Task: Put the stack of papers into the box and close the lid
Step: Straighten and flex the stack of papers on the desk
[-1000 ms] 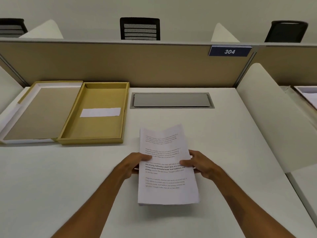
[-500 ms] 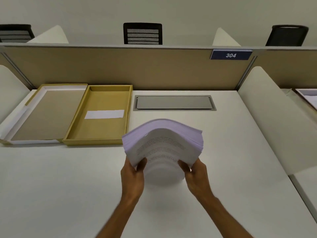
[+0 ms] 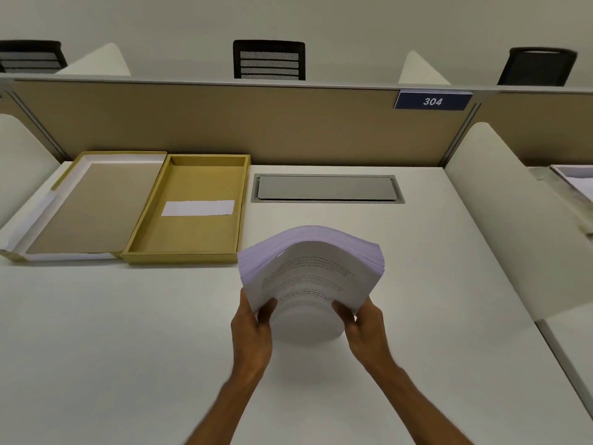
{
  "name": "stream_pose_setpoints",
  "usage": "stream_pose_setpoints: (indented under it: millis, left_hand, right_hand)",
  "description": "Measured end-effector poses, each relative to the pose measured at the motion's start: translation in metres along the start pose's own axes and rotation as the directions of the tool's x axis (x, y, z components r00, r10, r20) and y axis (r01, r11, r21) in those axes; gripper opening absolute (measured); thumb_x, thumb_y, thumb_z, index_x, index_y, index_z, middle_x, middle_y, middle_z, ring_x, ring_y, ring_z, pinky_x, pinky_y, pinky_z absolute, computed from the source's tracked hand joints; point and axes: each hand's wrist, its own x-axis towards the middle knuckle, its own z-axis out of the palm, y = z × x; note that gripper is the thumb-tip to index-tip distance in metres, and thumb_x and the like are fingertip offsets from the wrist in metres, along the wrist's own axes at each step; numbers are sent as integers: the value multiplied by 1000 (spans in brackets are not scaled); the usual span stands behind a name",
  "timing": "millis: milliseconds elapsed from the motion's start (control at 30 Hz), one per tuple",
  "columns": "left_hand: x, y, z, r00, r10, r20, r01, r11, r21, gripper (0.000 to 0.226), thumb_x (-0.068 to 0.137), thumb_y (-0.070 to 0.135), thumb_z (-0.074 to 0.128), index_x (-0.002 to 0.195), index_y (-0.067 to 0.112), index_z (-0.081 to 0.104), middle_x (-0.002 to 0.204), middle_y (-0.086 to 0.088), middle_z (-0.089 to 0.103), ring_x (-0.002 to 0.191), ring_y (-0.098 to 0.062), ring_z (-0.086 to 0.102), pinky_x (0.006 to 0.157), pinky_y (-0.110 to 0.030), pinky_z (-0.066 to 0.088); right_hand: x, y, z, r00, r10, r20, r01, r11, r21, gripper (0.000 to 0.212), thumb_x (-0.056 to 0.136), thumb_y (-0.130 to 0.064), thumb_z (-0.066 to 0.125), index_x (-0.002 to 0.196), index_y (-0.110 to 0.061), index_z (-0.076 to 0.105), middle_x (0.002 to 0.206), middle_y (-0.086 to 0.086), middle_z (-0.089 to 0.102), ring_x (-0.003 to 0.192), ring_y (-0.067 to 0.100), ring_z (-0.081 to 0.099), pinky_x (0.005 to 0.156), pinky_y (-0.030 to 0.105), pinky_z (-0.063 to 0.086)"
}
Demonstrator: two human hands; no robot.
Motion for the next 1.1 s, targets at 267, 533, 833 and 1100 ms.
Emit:
stream_pose_setpoints:
  millis: [267,533,833,1100]
  left_hand:
    - [2,-3,-4,1000,18,7,-19,999,39,39,93,9,64,125,31,56,100,28,65,95,7,64,66,-2,48]
    - [-6,45,-7,993,119,-14,-119,993,-25,62,84,15,75,123,51,45,106,28,61,107,1,60,79,-12,54]
    - [-3,122,23,951,-36,-306,-72,939,-335,25,86,57,59,99,36,55,105,-4,65,96,-20,64,76,-35,56]
    - [18,127,30,906,-75,-416,-30,970,-240,23,99,33,48,76,34,51,81,0,59,76,-15,57,57,-25,46]
  right_hand:
    - [0,0,0,1000,17,-17,-17,1000,-9,30,93,1,64,122,-6,62,97,-26,72,94,-7,67,70,4,50]
    - [-4,-40,-5,994,84,-71,-72,984,163,51,88,-15,75,133,-25,53,109,-19,69,106,4,66,75,7,52]
    - [8,-140,8,902,190,-388,36,863,505,35,88,-50,62,116,-29,62,108,-7,69,98,12,67,74,23,56]
    - [38,-143,17,774,328,-541,-67,893,446,10,96,-36,59,92,-27,60,78,-11,61,71,9,59,44,8,44]
